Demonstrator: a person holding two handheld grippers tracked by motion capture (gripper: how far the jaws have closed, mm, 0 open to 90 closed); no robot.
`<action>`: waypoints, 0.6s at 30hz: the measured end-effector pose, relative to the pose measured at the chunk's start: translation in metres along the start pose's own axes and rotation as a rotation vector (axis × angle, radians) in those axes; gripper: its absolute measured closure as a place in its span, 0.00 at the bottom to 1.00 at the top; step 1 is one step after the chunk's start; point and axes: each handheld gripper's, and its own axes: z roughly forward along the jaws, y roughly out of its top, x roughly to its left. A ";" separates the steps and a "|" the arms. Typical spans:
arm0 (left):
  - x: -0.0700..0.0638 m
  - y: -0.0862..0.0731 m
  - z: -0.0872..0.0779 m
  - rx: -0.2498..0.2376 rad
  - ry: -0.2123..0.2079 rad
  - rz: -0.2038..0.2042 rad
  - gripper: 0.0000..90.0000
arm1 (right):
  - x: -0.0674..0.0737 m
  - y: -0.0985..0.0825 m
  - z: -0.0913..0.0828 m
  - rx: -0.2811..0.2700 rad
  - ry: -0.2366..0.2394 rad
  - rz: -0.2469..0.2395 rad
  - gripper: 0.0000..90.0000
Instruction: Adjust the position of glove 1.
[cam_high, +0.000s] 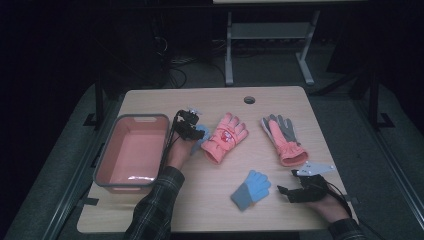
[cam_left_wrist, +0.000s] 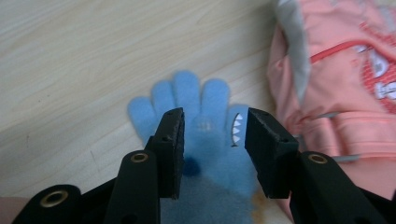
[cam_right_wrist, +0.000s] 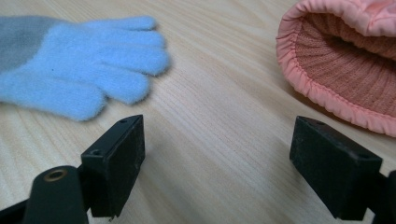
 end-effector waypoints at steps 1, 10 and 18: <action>0.000 0.000 0.002 0.012 0.004 0.003 0.63 | 0.000 0.000 0.000 -0.005 0.003 0.002 0.20; 0.002 -0.006 0.017 0.071 0.029 0.000 0.66 | 0.000 0.000 0.000 -0.006 0.004 0.003 0.20; 0.003 -0.008 0.018 0.069 -0.014 -0.028 0.90 | 0.000 0.000 0.000 0.001 0.000 -0.001 0.20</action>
